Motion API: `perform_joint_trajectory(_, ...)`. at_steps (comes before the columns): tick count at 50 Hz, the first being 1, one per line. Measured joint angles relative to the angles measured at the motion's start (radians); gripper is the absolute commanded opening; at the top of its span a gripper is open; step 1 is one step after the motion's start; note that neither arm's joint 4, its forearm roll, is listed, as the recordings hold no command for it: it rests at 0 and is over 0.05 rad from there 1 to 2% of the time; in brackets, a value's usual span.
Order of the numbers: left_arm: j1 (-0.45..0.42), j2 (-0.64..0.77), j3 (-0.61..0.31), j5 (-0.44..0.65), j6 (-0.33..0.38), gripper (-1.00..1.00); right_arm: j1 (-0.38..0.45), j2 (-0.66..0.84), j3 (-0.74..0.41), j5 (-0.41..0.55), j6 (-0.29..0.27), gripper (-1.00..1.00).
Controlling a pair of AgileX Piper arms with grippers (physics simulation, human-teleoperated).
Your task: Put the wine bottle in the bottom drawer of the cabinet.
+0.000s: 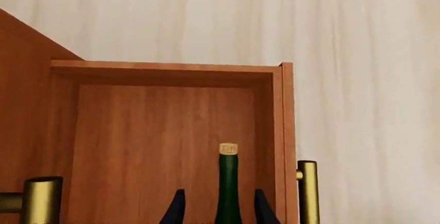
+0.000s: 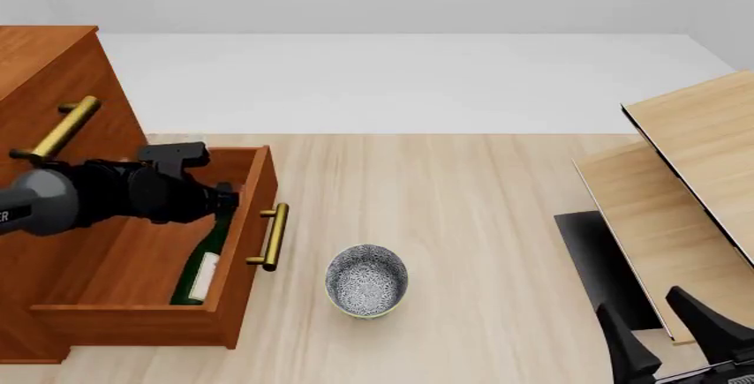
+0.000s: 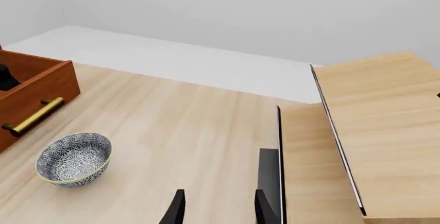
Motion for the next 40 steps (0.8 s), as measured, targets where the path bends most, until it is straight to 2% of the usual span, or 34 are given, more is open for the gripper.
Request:
perform_joint_trajectory(21,-0.003,-0.1,-0.04,0.1,0.037,1.0,0.011,0.01,-0.001,-0.016,-0.001,1.0)
perform_joint_trajectory(40,-0.02,-0.289,-0.1,0.243,0.041,1.0,0.026,0.001,-0.005,-0.015,-0.012,1.0)
